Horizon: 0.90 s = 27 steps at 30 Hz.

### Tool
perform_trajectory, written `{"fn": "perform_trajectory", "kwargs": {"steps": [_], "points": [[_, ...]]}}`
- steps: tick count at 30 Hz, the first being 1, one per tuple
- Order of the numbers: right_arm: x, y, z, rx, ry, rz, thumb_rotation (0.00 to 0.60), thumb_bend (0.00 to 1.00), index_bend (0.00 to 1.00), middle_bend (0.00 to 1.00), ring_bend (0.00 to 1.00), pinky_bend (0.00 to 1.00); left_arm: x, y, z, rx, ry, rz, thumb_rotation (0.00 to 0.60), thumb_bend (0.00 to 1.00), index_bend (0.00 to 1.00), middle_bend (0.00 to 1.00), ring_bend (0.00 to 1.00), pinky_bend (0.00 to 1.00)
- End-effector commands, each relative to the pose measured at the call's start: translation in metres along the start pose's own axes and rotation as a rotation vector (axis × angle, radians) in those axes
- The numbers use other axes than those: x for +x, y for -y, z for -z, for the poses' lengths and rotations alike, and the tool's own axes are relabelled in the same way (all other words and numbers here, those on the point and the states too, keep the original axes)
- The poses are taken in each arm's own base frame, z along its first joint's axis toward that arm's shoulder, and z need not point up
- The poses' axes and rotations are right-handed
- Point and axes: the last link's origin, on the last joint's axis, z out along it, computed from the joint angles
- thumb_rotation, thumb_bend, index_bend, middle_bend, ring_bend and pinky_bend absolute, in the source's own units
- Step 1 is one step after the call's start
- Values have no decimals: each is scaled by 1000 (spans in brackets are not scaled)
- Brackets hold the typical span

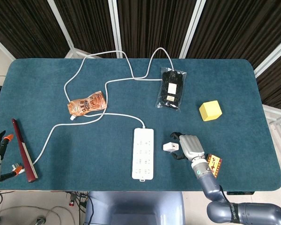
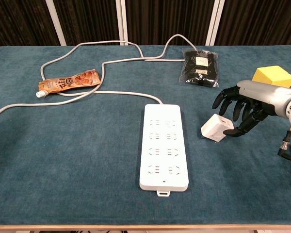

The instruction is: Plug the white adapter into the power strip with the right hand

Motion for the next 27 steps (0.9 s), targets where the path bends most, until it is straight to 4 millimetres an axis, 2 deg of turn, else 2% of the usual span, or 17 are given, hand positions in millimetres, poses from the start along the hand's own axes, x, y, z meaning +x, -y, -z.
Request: {"fn": "perform_trajectory", "kwargs": {"steps": [1,15,27], "points": [[-3,0,-1,-5,-20,5,600,333,326,366,443,392,0,0,0,2,-1,1,600,100,123,0,0,0],[-7,0,-3,-15,-39,27,600,333,389,445,537,392,0,0,0,3,2,0,600,100,123,0,0,0],[-12,4,-6,-31,-45,47,600,333,412,456,574,392,0,0,-1,3,3,-1,600,100,123,0,0,0]]}}
